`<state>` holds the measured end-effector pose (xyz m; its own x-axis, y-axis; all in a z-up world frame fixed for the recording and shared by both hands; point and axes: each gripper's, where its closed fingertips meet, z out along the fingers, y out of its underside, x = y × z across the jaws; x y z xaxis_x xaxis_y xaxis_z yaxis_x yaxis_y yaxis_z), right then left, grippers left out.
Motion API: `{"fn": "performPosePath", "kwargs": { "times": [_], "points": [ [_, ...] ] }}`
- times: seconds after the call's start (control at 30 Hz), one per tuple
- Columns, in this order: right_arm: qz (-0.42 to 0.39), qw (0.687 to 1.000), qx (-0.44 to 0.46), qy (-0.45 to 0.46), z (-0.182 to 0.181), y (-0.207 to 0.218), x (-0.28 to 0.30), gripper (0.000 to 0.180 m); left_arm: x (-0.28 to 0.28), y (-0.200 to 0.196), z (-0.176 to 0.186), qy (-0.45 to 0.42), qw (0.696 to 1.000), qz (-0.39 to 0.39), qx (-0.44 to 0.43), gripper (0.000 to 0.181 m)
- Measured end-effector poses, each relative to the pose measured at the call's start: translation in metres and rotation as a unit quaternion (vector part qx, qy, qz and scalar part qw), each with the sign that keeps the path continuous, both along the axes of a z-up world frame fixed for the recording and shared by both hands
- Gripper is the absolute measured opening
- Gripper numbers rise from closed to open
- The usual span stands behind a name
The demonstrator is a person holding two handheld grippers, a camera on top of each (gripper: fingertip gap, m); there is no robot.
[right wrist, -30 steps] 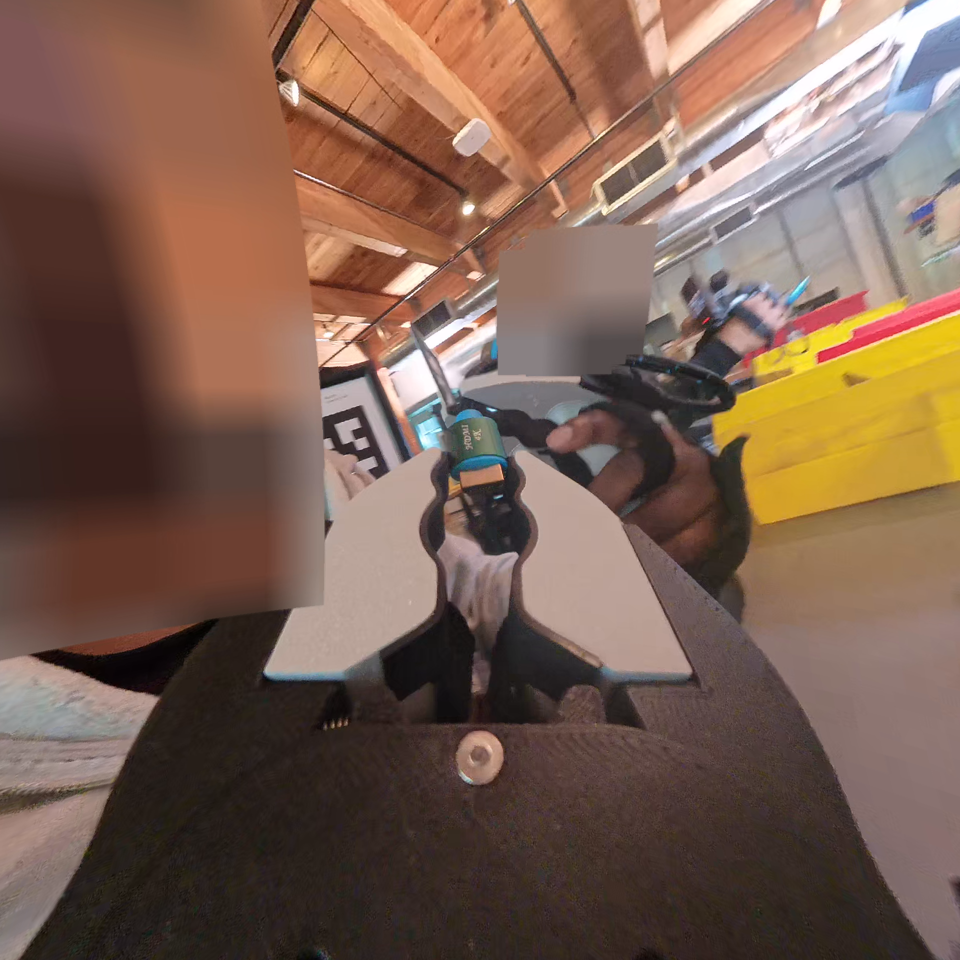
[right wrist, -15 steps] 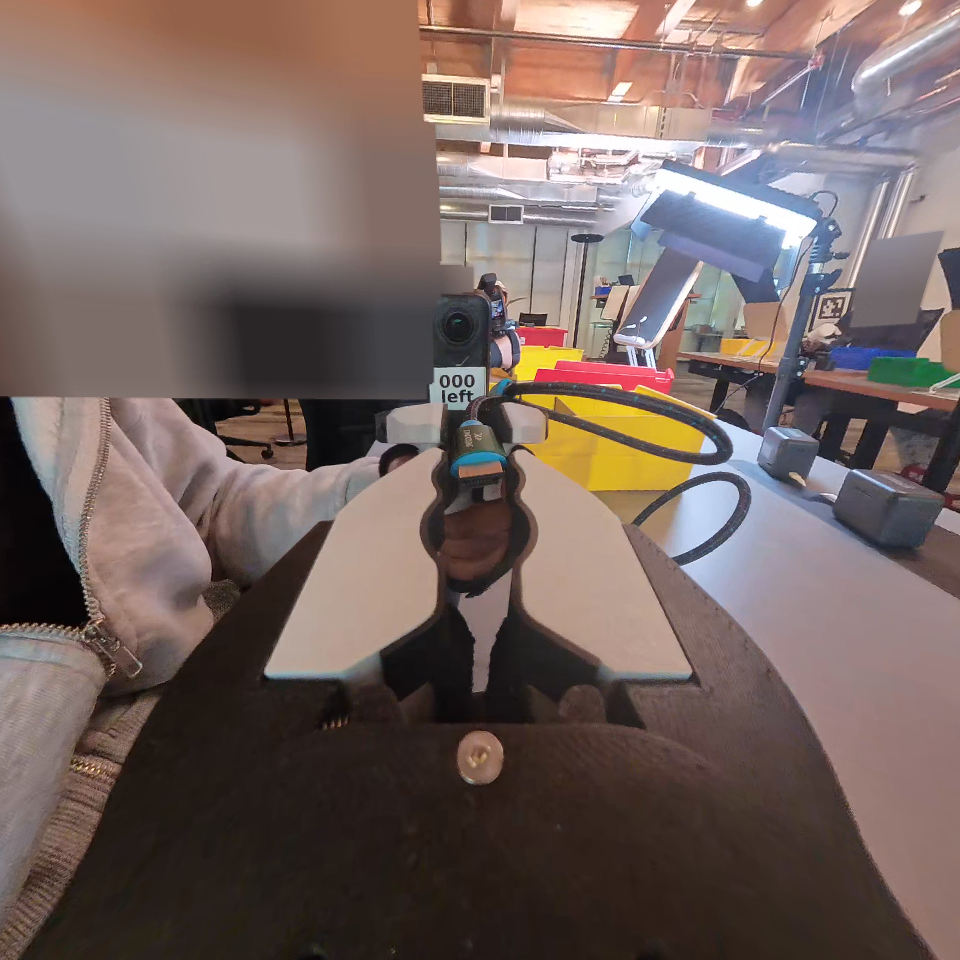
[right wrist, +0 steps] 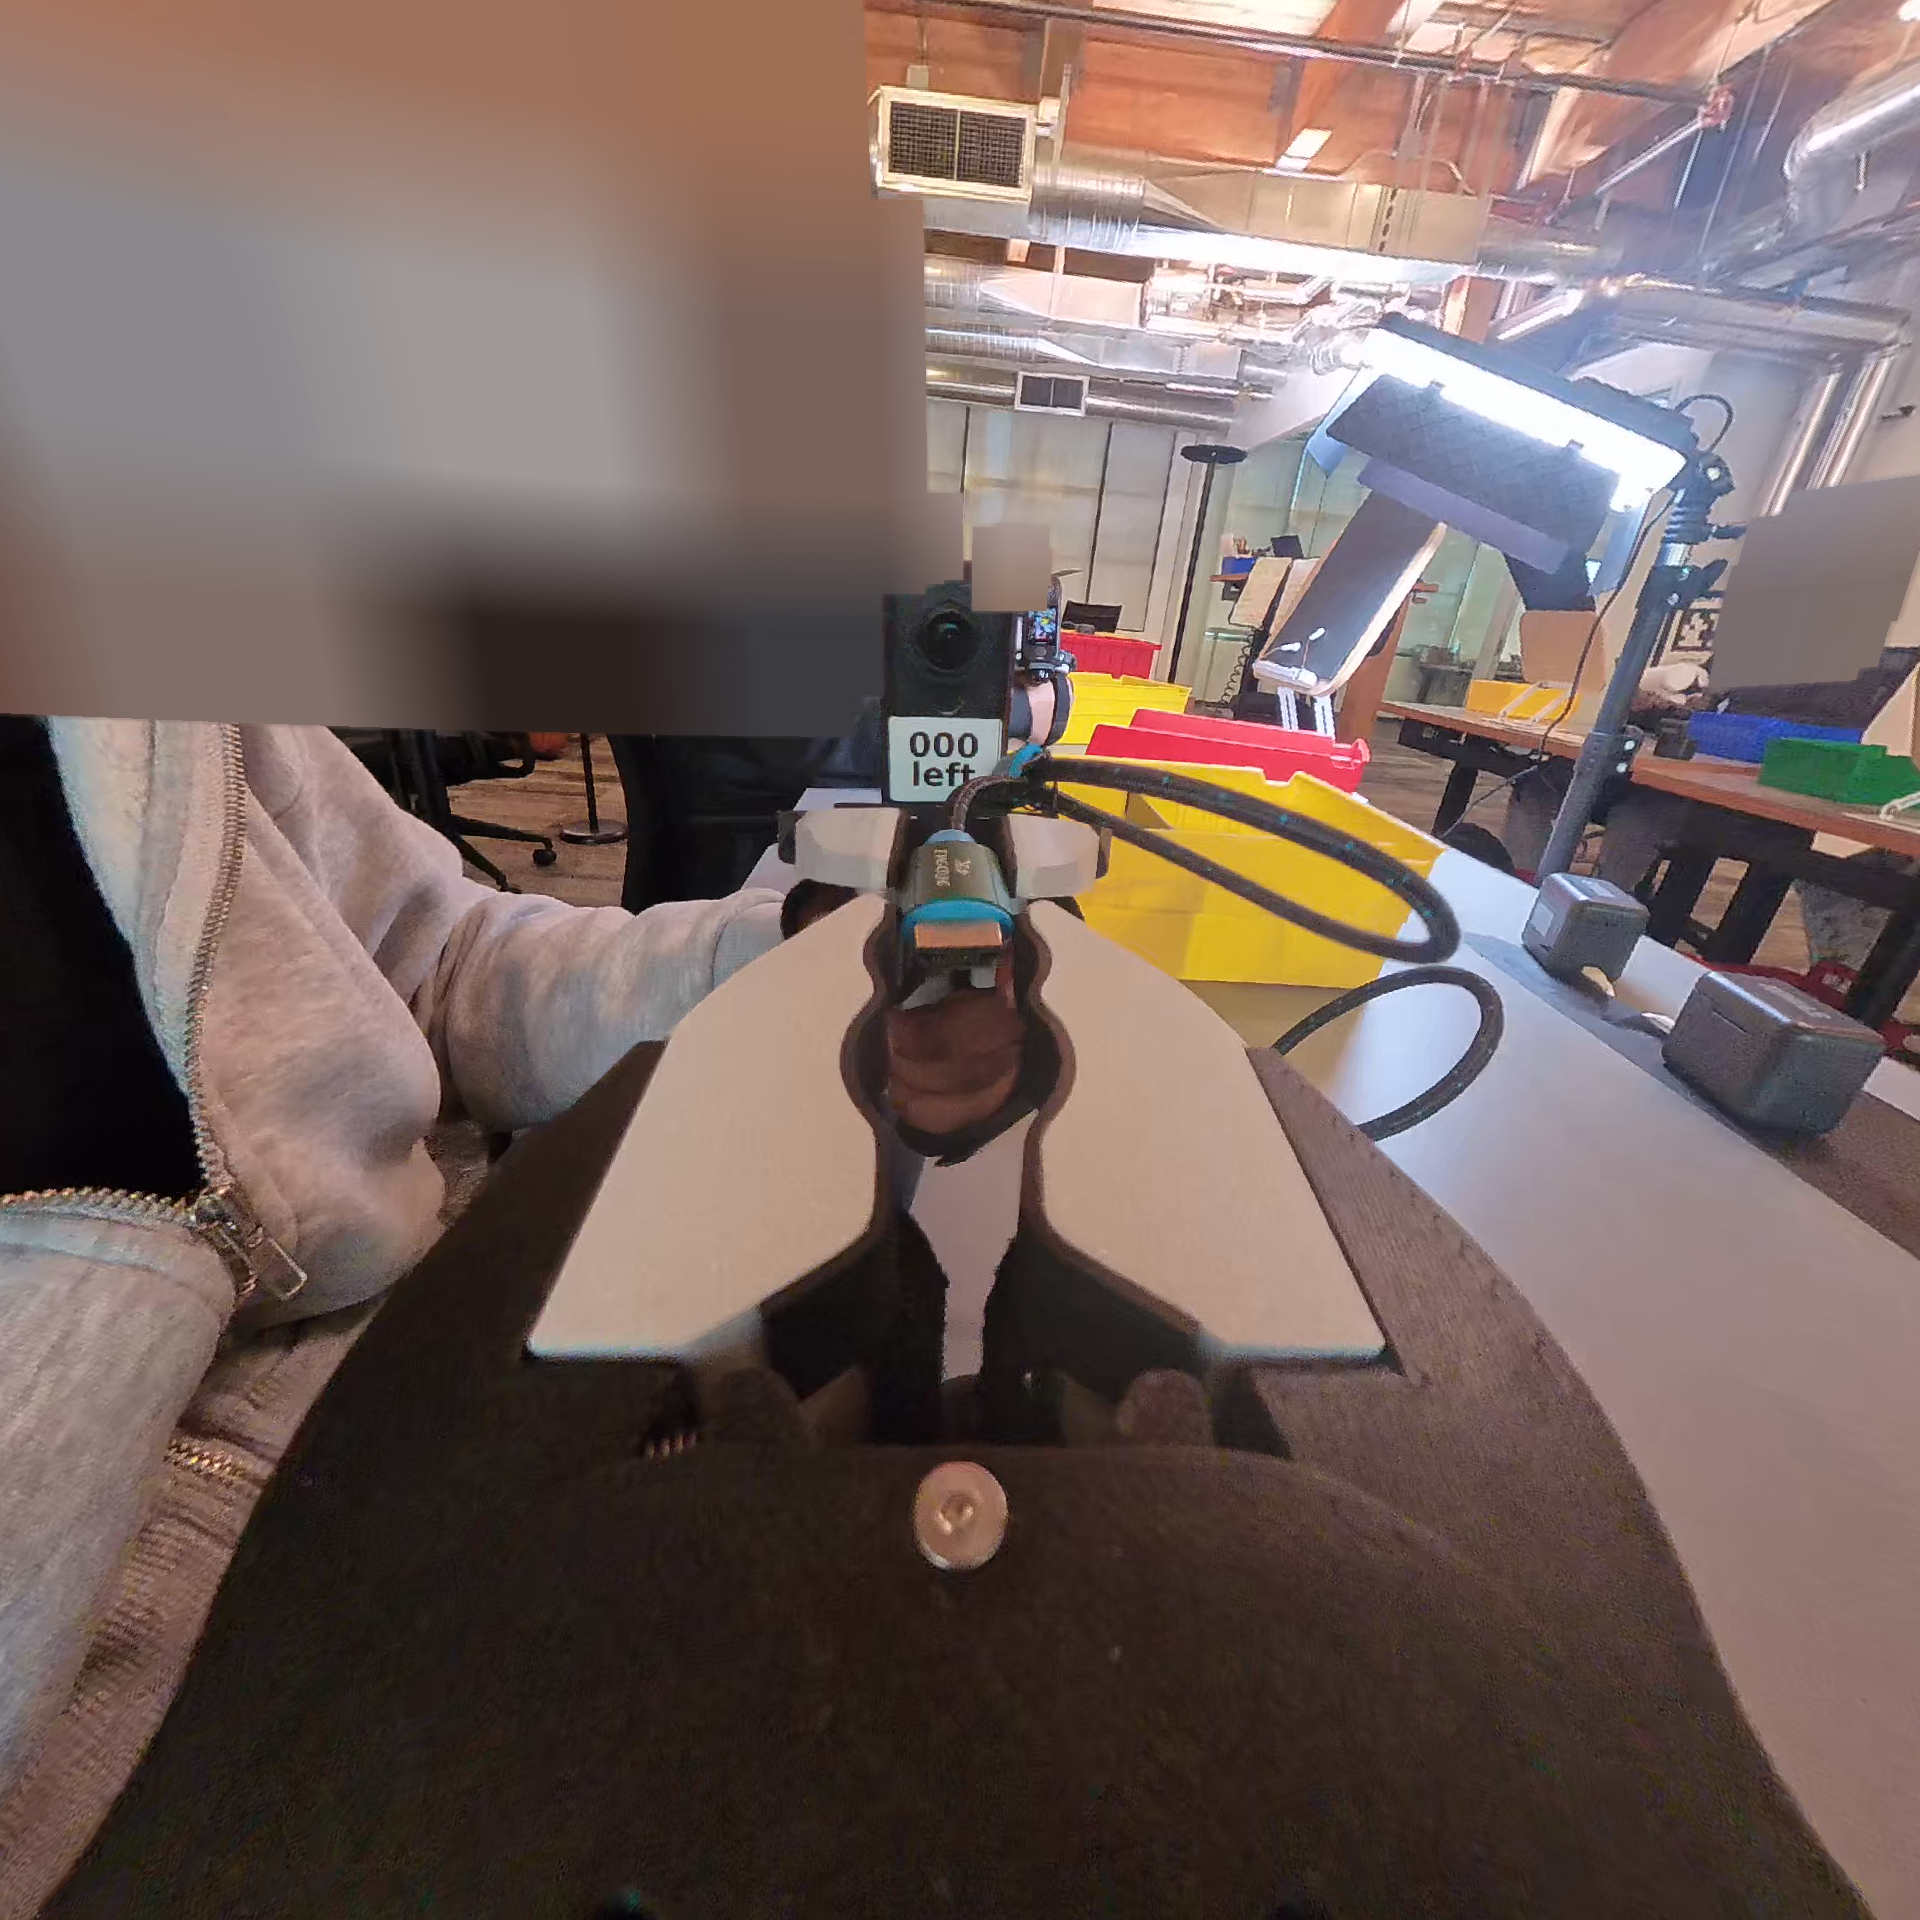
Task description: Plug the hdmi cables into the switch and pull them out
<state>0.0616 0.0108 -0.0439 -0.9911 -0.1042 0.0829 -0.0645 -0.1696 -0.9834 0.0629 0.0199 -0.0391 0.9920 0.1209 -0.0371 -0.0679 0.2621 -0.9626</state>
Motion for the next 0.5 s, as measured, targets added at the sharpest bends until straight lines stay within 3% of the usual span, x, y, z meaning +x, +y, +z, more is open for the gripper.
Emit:
{"fn": "performPosePath", "kwargs": {
  "times": [0.5],
  "points": [
    [-0.006, 0.999, -0.019, 0.030, 0.0065, 0.0076, 0.0002, 0.014, 0.0011, -0.0046, 0.0051, -0.005, 1.000, -0.007, 0.019, 0.020]
  ]
}}
